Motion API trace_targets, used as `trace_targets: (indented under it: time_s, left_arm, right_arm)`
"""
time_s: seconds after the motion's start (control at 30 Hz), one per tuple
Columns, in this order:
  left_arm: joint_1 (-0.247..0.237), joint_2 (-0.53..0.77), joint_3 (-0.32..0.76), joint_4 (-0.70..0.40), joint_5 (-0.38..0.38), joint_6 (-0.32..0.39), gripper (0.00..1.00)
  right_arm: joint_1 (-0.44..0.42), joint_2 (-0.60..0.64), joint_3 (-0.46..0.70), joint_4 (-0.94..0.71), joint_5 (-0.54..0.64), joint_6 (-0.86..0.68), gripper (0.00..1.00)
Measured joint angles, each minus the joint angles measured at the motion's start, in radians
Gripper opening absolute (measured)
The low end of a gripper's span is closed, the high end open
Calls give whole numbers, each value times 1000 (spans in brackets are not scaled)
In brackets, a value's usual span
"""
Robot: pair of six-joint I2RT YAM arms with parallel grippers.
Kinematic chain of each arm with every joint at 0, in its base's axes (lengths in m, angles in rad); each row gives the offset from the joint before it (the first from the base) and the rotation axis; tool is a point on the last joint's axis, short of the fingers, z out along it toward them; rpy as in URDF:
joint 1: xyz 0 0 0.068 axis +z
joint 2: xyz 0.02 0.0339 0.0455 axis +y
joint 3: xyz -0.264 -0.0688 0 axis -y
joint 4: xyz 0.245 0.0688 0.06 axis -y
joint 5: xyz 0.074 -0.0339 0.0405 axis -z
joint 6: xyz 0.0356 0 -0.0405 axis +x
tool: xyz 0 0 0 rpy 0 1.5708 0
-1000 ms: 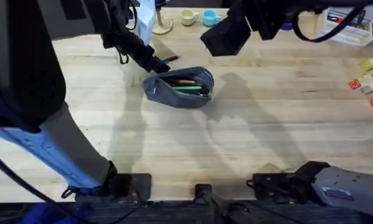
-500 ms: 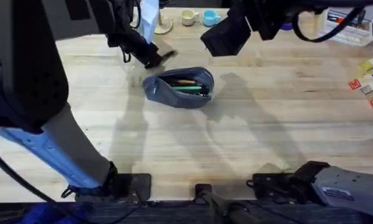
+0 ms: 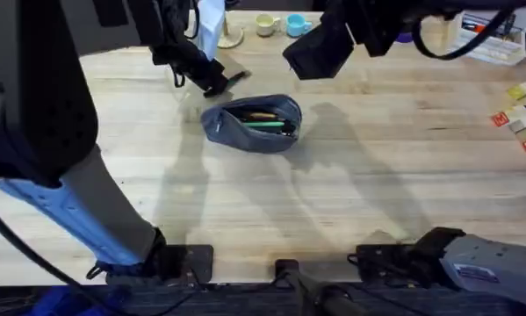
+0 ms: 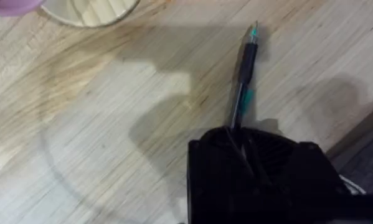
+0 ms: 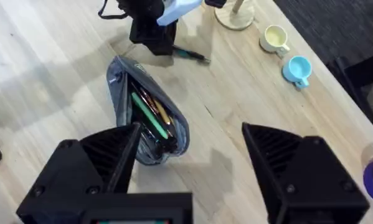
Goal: Unzip the bag, pick up the pens from the table one at a time and place them inside, then zip the bag closed.
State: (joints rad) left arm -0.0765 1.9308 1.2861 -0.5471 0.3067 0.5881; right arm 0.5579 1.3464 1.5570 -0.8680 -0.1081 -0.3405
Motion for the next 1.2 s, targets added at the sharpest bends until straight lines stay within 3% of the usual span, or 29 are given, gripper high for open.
trace_targets:
  time_s: [0.27,0.63,0.97,1.2]
  left_arm:
    - [0,-31,24,-72,-56,-21,54]
    - [0,-272,37,-138,-65,-21,48]
    - [-6,-388,38,-258,65,20,43]
    - [-96,-423,38,-340,158,154,40]
  right_arm:
    - [0,0,0,0,0,0,998]
    - [0,0,0,0,0,0,998]
    - [0,-40,0,-16,0,0,997]
    - [0,-126,0,-79,0,0,997]
